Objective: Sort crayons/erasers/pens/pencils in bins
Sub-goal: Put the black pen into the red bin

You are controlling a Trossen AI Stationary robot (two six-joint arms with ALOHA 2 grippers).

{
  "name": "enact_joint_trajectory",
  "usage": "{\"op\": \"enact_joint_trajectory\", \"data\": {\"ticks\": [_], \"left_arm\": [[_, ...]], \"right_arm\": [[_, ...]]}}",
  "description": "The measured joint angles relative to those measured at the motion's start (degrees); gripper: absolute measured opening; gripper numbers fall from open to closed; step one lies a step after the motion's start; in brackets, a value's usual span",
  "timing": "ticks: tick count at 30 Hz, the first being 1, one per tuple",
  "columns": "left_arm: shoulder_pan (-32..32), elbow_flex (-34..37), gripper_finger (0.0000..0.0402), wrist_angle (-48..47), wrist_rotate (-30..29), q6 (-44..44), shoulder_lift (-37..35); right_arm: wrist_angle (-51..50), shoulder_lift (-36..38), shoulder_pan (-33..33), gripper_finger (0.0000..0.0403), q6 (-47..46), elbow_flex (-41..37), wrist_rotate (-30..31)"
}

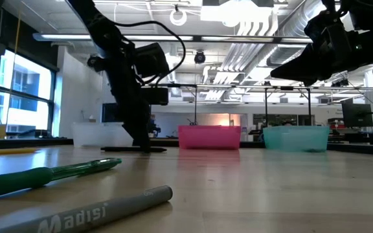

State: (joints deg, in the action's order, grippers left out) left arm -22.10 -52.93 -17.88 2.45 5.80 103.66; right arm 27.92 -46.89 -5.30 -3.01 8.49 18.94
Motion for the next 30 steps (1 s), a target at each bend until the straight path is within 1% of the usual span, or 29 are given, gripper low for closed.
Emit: {"op": "enact_joint_trajectory", "data": {"ticks": [2,7,14,18,20,22,25,28,30], "left_arm": [[0.2,0.0,0.0040,-0.4,0.6,0.0,0.0],[1.0,-0.1,0.0005,-1.5,4.4,0.6,0.1],[3.0,0.2,0.0001,-1.8,5.5,-2.9,-0.5],[3.1,0.4,0.0000,-1.2,8.6,-4.2,-1.8],[3.2,0.6,0.0000,-1.3,11.3,-4.9,-2.6],[3.3,0.5,0.0000,-1.1,11.7,-5.0,-3.5],[3.1,0.3,0.0000,-2.7,10.2,-3.6,-4.7],[2.3,-2.0,0.0000,-5.7,7.8,-1.6,-5.1],[1.5,-4.3,0.0000,-7.9,5.2,-0.4,-5.1]], "right_arm": [[0.0,0.0,0.0,0.0000,0.4,0.0,0.0],[0.0,0.0,0.0,0.0000,0.5,0.0,0.0],[0.0,0.0,0.0,0.0000,0.4,0.0,0.0],[0.0,0.0,0.0,0.0000,0.3,0.0,0.0],[0.0,0.0,0.0,0.0000,0.0,0.0,0.0],[0.0,0.0,0.0,0.0000,-0.7,0.0,0.0],[0.0,0.0,0.0,0.0000,-1.0,0.0,0.0],[0.0,0.0,0.0,0.0000,-1.1,0.0,0.0],[0.0,0.0,0.0,0.0000,-1.0,0.0,0.0]]}}
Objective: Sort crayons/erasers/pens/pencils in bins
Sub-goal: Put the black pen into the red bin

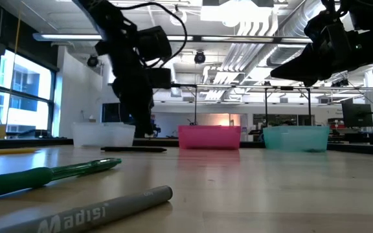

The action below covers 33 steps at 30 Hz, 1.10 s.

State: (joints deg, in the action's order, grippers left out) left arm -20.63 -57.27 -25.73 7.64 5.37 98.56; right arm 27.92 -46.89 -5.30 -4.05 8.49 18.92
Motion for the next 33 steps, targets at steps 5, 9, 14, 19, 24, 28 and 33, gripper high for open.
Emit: {"op": "enact_joint_trajectory", "data": {"ticks": [5,9,14,19,24,28,33], "left_arm": [[-3.3,-4.9,0.0014,-5.0,-3.1,3.0,1.1],[-4.7,-6.0,0.0053,-5.6,-2.9,5.1,3.0],[-5.3,-5.9,0.0109,-5.8,-3.1,5.8,6.5],[-5.5,-6.0,0.0130,-5.0,-6.3,7.3,9.1],[-6.2,-6.1,0.0107,-4.7,-3.1,7.2,10.4],[-6.1,-6.2,0.0062,-4.5,-3.2,7.4,10.9],[-6.1,-6.1,0.0010,-3.5,-2.9,6.9,10.7]], "right_arm": [[0.2,0.0,0.0,0.0000,-0.3,0.0,0.0],[0.2,0.0,0.0,0.0000,-0.5,0.0,0.0],[0.2,0.0,0.0,0.0000,-0.5,0.0,-0.6],[0.2,0.0,0.0,0.0000,-0.1,0.0,-0.7],[0.2,0.0,0.0,0.0000,-0.2,0.0,-0.6],[0.2,0.0,0.0,0.0000,-0.1,0.0,-0.6],[0.2,0.0,0.0,0.0000,0.0,0.0,-0.6]]}}
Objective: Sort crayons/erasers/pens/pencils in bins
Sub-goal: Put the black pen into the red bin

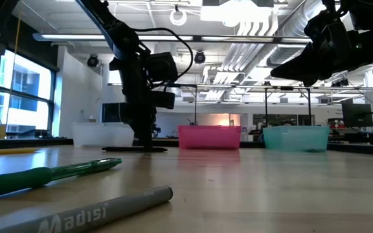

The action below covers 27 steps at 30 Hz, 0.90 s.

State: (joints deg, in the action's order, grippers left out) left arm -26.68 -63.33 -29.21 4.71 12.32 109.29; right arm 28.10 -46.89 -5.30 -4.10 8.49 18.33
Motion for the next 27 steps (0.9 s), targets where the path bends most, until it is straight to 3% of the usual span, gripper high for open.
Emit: {"op": "enact_joint_trajectory", "data": {"ticks": [4,10,16,23,27], "left_arm": [[0.0,0.3,0.0016,1.6,0.4,-1.4,-1.3],[-1.9,0.2,0.0004,6.4,11.6,-5.8,-3.4],[-2.1,0.2,0.0004,12.1,18.8,-7.9,-3.5],[-2.2,0.2,0.0004,24.4,25.3,-14.5,-3.6],[-2.0,2.0,0.0004,37.6,26.4,-20.0,-3.8]], "right_arm": [[0.0,0.0,0.0,0.0000,-1.6,0.0,0.0],[-0.9,0.0,0.0,0.0000,-2.1,0.0,-0.2],[-2.4,0.0,0.0,0.0000,-2.6,0.0,-1.8],[-1.3,-3.5,0.0,0.0001,-6.5,0.0,-1.7],[2.7,-8.2,0.0,0.0001,-8.0,0.0,-1.4]]}}
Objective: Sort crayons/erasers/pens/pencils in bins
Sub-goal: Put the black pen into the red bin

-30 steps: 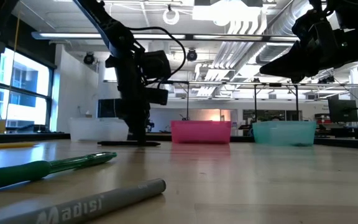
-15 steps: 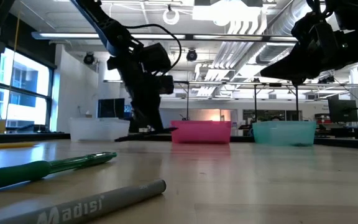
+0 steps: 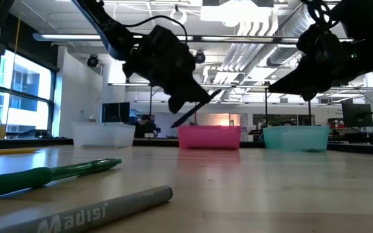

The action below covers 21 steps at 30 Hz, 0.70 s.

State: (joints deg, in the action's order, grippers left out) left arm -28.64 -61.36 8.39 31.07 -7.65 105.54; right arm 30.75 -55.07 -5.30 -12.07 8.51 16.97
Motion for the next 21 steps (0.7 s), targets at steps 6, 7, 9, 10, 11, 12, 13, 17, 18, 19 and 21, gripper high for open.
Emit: {"op": "enact_joint_trajectory", "data": {"ticks": [6,7,9,10,11,12,13,17,18,19,21], "left_arm": [[1.2,6.8,0.0004,23.2,-3.5,-8.7,0.0],[1.4,8.1,0.0004,27.3,-3.8,-10.2,0.0],[2.1,10.4,0.0004,34.7,-5.4,-13.1,0.0],[2.5,11.7,0.0004,38.1,-6.4,-14.3,0.0],[2.8,12.8,0.0004,41.4,-7.0,-15.3,0.0],[3.2,13.8,0.0004,44.6,-7.9,-16.7,0.0],[3.7,14.6,0.0004,47.6,-9.1,-17.8,0.0],[5.7,17.2,0.0004,57.3,-13.7,-21.1,-0.1],[6.2,17.6,0.0004,59.0,-14.3,-21.5,-0.1],[6.8,17.6,0.0004,60.0,-15.0,-21.7,-0.1],[8.0,17.6,0.0004,61.5,-16.8,-22.0,-0.1]], "right_arm": [[6.9,-8.4,0.1,0.0016,-2.1,0.0,1.1],[8.5,-9.8,0.4,0.0024,-2.5,0.0,1.1],[12.5,-12.8,1.2,0.0044,-3.6,0.0,1.1],[14.7,-14.4,1.6,0.0056,-4.2,0.0,1.1],[17.0,-16.0,1.9,0.0068,-4.6,0.0,1.0],[19.5,-17.5,2.3,0.0079,-4.8,0.0,0.7],[22.2,-18.9,2.6,0.0091,-5.1,0.0,0.0],[34.8,-24.1,3.9,0.0133,-6.5,0.1,-3.6],[37.0,-25.2,4.2,0.0142,-7.0,0.7,-4.4],[38.4,-26.2,4.3,0.0151,-7.3,1.4,-5.3],[38.9,-27.9,4.5,0.0169,-7.5,3.8,-6.4]]}}
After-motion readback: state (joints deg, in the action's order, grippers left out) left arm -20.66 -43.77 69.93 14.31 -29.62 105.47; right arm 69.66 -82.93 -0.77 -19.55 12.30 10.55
